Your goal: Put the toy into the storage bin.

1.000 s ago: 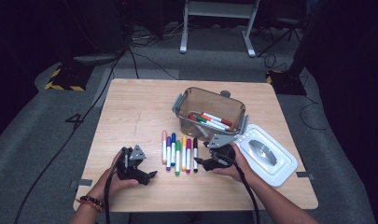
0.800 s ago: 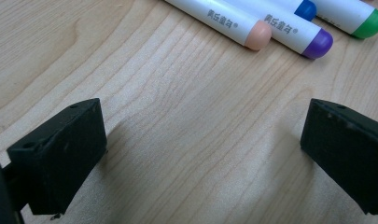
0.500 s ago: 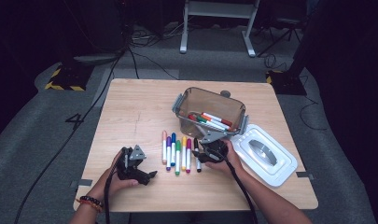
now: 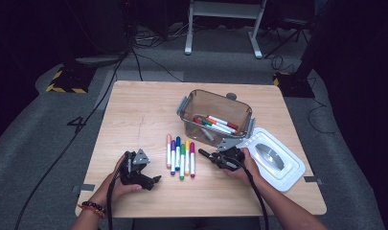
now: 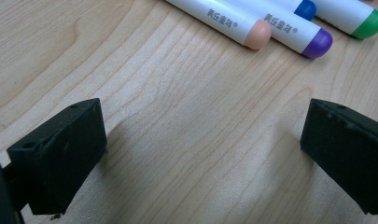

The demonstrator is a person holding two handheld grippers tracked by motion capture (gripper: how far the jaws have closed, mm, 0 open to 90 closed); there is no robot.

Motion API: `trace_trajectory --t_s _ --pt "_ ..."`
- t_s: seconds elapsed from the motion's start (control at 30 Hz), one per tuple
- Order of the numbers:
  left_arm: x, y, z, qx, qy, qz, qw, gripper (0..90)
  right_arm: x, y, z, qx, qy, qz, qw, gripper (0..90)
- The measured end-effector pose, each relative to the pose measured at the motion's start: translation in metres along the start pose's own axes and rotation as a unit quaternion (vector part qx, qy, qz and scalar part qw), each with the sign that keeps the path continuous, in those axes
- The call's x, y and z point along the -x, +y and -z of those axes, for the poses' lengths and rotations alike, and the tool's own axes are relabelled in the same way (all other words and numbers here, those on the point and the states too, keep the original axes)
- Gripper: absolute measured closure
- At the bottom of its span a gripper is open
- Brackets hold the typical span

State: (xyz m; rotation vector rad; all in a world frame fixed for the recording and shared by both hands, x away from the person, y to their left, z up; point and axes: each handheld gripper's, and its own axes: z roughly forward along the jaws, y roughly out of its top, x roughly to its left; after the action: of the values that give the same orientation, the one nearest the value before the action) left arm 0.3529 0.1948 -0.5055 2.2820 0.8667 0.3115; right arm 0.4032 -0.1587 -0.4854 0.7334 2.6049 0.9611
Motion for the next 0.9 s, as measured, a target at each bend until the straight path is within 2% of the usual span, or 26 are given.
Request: trace_trajectory --t_s 0.13,0.3,0.37,0.43,0.5,0.57,0.67,0.77,0.9 --pt "0.000 0.000 0.000 0.000 0.000 0.000 1.0000 0.5 0.000 -0.014 0.013 -0.005 0.002 -0.001 1.0000 76.7" --pt "0.000 0.000 0.000 0.000 0.000 0.000 1.0000 0.5 -0.004 -0.031 0.028 -0.010 0.020 -0.007 0.9997 75.8" --pt "0.000 0.000 0.000 0.000 0.000 0.000 1.0000 0.5 -0.008 -0.037 0.032 -0.013 0.023 -0.002 0.9997 73.3" --pt "0.000 0.000 0.000 0.000 0.000 0.000 1.0000 0.5 -0.009 -0.039 0.034 -0.012 0.026 -0.002 0.9996 67.0" --pt "0.000 0.000 0.000 0.000 0.000 0.000 1.0000 0.5 -0.009 -0.037 0.033 0.000 0.034 0.000 0.9994 63.1" --pt "0.000 0.000 0.000 0.000 0.000 0.000 1.0000 0.5 -0.009 -0.033 0.030 0.006 0.030 0.004 0.9995 58.5" --pt "0.000 0.000 0.000 0.000 0.000 0.000 1.0000 0.5 -0.009 -0.027 0.021 0.006 0.029 0.004 0.9995 57.2" --pt "0.000 0.000 0.000 0.000 0.000 0.000 1.0000 0.5 -0.008 -0.024 0.014 0.009 0.037 0.003 0.9993 58.8" --pt "0.000 0.000 0.000 0.000 0.000 0.000 1.0000 0.5 -0.006 -0.024 0.014 0.012 0.046 0.005 0.9988 66.6"
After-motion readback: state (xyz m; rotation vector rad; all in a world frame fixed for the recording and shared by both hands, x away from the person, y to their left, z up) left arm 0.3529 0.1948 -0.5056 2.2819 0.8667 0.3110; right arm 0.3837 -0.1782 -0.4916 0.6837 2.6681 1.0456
